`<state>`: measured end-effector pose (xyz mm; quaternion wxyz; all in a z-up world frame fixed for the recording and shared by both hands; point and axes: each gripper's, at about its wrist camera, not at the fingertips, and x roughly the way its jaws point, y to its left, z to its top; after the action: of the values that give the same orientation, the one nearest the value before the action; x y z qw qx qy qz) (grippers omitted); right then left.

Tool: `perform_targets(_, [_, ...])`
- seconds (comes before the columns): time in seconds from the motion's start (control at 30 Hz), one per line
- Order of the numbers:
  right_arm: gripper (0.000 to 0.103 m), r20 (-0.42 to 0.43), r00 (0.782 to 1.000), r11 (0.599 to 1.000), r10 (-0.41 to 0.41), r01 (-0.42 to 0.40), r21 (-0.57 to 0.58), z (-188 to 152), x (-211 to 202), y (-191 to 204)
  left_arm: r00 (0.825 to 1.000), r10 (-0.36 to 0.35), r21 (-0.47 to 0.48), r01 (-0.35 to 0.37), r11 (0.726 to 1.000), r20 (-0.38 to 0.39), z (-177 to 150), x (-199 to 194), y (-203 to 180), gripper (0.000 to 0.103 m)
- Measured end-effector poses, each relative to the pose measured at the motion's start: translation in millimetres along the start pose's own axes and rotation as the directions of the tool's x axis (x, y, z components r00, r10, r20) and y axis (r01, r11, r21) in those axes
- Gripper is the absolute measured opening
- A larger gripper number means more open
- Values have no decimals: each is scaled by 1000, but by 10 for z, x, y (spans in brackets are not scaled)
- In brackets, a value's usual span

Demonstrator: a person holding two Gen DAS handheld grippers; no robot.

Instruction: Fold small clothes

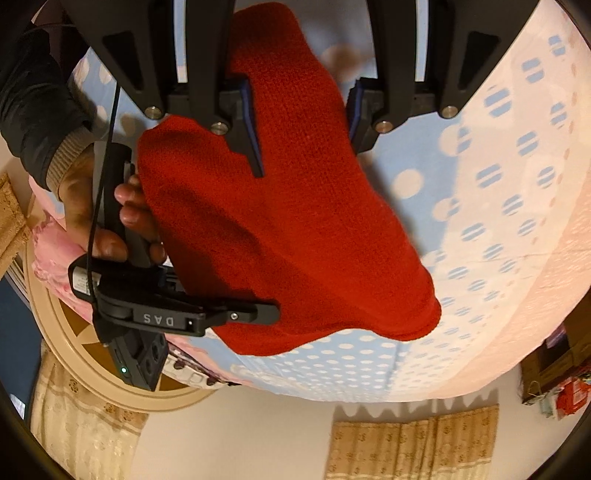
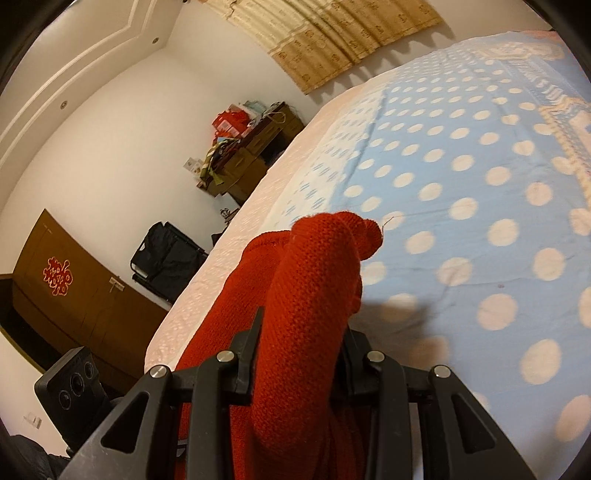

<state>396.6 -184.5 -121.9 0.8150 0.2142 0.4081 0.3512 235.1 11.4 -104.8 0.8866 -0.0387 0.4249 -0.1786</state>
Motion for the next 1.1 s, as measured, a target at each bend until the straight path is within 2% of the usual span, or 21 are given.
perform_targets(0.5, [33, -68, 996, 996, 64, -68, -61, -87, 571, 696, 995, 88, -84, -84, 993, 52, -250, -394, 416, 39])
perform_targets(1.1, [33, -190, 973, 982, 128, -150, -111, -131, 1538, 1467, 973, 217, -196, -198, 961, 83, -557, -677, 872, 39])
